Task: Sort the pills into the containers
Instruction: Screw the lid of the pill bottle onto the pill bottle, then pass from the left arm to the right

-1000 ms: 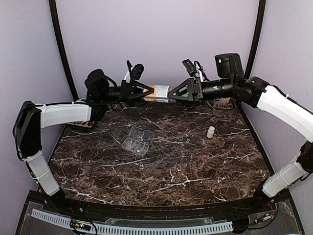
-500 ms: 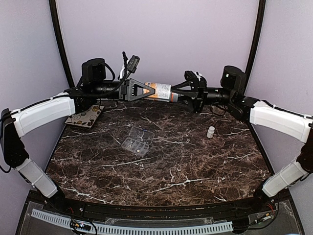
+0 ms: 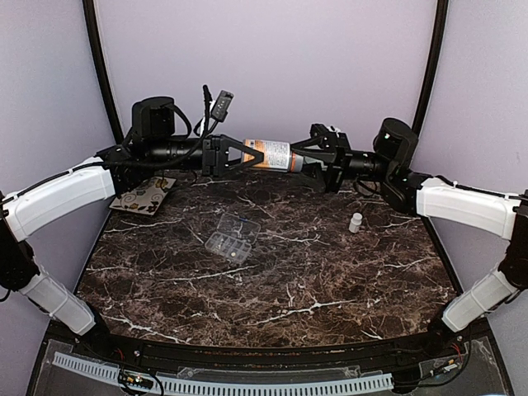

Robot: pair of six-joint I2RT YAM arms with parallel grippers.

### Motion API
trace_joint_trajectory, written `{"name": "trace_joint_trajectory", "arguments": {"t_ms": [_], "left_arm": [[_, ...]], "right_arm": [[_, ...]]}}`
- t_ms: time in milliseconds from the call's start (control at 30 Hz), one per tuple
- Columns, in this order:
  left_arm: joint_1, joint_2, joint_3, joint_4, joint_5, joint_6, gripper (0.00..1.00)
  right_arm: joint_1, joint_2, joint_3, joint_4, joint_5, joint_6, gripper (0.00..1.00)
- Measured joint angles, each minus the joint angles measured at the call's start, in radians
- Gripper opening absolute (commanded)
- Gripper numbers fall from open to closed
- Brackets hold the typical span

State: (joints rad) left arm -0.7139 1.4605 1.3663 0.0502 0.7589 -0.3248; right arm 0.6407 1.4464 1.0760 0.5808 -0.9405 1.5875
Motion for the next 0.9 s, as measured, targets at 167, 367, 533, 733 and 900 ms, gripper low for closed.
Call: {"name": "trace_joint_trajectory", "arguments": {"t_ms": [167,367,533,733,900], "left_arm": [[-0.009,0.008,0.0,0.003,0.0,0.003,0.0],[-0.03,0.035,0.008,0.001,0.009,0.011,0.0],[-0.03,0.035,0.009,0.0,0.003,0.021,0.0],[-0.031,0.034,0.009,-0.007,-0.018,0.026,0.19],[-0.033,0.033,0.008,-0.007,-0.06,0.025,0.42]], "right_arm": [[0.003,0.009,0.04,-0.072,0.005,-0.037,0.59],[0.007,0.026,0.084,-0.173,-0.001,-0.093,0.52],[0.005,0.026,0.112,-0.229,-0.001,-0.145,0.41],[0.004,0.026,0.138,-0.293,0.015,-0.198,0.3],[0.001,0.026,0.181,-0.389,0.047,-0.27,0.28]]}}
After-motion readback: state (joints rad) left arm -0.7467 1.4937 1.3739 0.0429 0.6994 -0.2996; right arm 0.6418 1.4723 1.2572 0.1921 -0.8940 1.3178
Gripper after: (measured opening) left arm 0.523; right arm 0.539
